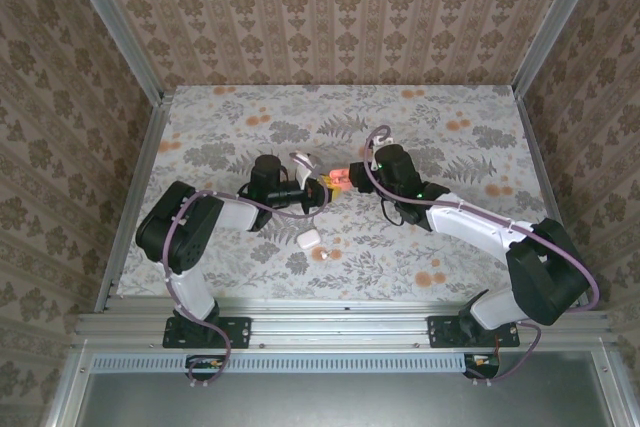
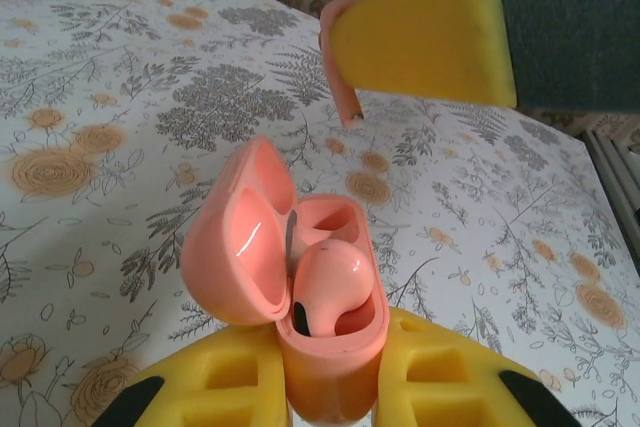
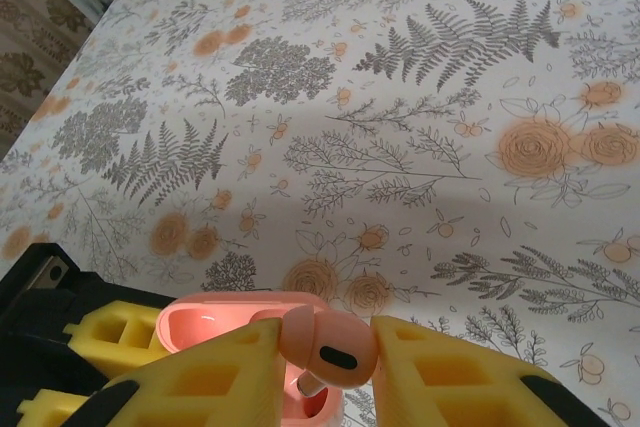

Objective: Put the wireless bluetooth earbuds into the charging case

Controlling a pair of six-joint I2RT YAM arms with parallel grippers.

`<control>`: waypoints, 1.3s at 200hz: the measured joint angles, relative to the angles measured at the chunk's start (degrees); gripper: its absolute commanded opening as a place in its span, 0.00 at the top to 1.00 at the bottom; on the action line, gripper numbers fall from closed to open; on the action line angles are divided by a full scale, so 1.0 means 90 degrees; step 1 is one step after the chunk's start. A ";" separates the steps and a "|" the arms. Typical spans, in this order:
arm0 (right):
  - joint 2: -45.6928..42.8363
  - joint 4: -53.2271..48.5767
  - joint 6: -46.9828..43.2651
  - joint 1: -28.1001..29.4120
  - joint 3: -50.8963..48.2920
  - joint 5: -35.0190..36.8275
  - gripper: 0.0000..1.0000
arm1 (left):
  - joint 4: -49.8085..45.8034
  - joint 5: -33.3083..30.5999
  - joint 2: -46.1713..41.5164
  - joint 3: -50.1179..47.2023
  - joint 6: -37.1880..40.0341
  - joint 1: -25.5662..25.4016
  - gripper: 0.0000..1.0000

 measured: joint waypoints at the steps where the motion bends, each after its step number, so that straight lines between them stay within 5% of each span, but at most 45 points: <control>1: 0.0000 0.0000 -0.0012 0.0000 0.0002 -0.0002 0.71 | 0.0005 0.0000 0.0000 0.0000 -0.0010 0.0000 0.91; 199: 0.0126 -0.0117 -0.1137 0.0248 0.0192 -0.0068 0.71 | 0.0639 0.0044 0.0002 -0.0012 -0.0525 0.0041 0.91; 260: 0.0129 -0.0114 -0.1222 0.0262 0.0262 -0.0245 0.63 | 0.0682 0.0044 0.0002 -0.0010 -0.0556 0.0041 0.91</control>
